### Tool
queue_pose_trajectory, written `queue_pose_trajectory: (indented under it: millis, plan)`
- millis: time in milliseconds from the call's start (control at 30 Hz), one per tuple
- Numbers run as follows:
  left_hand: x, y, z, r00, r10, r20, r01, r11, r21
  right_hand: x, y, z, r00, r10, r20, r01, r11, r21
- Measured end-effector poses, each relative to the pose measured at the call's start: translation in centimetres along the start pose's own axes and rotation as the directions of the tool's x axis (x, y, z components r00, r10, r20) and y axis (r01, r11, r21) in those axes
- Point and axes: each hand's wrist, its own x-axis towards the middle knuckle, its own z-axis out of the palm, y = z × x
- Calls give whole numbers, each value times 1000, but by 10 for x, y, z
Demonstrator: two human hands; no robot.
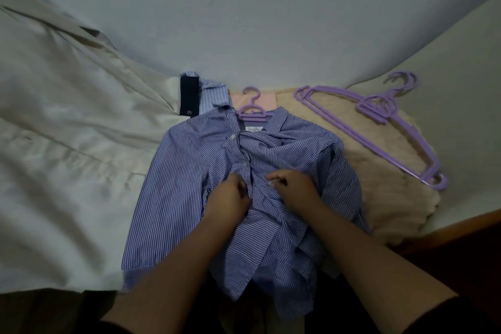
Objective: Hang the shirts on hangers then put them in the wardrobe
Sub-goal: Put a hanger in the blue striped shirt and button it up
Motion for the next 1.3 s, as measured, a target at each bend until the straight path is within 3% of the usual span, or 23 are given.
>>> queue_pose_trajectory:
  millis: [167,400,567,700,833,1100,1300]
  plan:
    - [1,-7,3,994,109,16,-109,994,-26,-2,-4,0,1000,-5,20,5,1000,-5]
    - [5,-5,-4,990,120,76,-113,990,-85,-7,-7,-3,1000,-9,0,9,1000,16]
    - [1,-1,-10,992,115,-49,-123,968,-220,-10,-9,-3,998,47,-51,-38,985,170]
    - [-6,4,-24,993,84,-81,-114,855,-507,-17,-15,-9,997,54,-62,-31,945,326]
    - [-11,13,-40,998,53,-17,-49,698,-714,-27,-24,-15,999,27,-41,-8,918,396]
    - [-29,30,-60,993,107,42,-37,644,-764,-42,-39,-21,997,75,-23,-53,866,497]
    - [-36,37,-61,992,67,107,60,497,-866,-47,-44,-19,996,87,-2,-71,824,562]
